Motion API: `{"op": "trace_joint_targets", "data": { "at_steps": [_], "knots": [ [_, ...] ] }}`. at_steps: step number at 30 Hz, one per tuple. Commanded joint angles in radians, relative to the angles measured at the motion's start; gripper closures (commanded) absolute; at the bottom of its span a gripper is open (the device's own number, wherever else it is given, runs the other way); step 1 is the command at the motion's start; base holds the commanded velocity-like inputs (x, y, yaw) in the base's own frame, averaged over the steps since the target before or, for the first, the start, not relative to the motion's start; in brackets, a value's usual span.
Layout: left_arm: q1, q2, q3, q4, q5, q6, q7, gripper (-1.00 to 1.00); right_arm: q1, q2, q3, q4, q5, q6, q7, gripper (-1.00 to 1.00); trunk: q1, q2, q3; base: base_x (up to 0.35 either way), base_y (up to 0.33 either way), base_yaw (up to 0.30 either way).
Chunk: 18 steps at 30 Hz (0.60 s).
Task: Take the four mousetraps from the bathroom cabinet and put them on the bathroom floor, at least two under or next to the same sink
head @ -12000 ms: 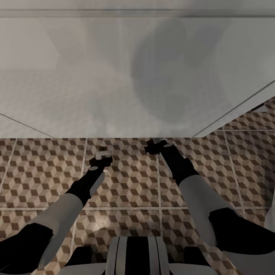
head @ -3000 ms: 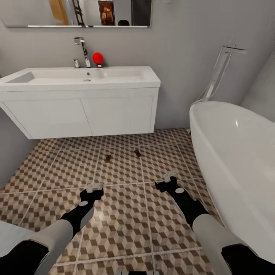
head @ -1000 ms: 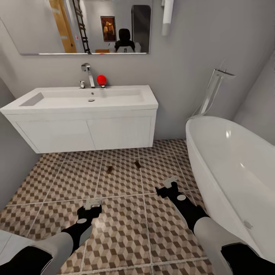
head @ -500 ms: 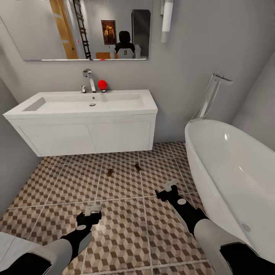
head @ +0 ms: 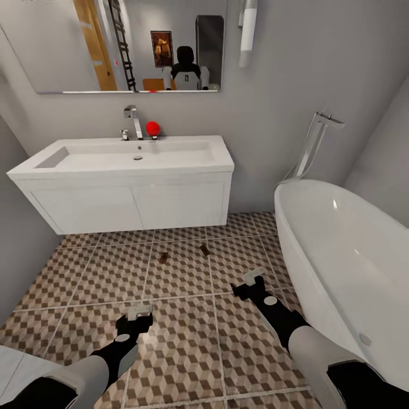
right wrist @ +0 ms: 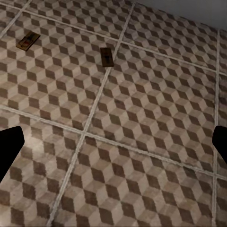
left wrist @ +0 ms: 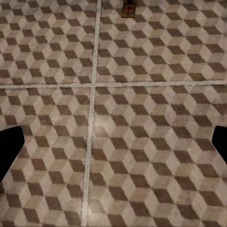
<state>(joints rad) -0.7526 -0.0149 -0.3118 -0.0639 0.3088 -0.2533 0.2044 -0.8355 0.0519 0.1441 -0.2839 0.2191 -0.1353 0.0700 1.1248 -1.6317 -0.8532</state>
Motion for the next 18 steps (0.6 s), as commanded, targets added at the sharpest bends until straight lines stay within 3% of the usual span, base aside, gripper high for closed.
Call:
{"op": "trace_joint_targets", "data": {
  "at_steps": [1,18],
  "knots": [
    [-0.001,-0.001,-0.008,-0.001,0.007,-0.003,0.004,-1.00,-0.001,0.000,-0.004,0.001,0.010,-0.003,0.002,-1.00,0.000,0.000,-0.001,0.000,0.000,0.000],
    [-0.001,-0.025,-0.008,-0.002,0.008,0.000,0.007,-1.00,-0.001,0.003,-0.004,0.055,0.009,-0.004,0.003,-1.00,0.000,0.000,-0.001,0.000,0.000,0.000]
  ]
}}
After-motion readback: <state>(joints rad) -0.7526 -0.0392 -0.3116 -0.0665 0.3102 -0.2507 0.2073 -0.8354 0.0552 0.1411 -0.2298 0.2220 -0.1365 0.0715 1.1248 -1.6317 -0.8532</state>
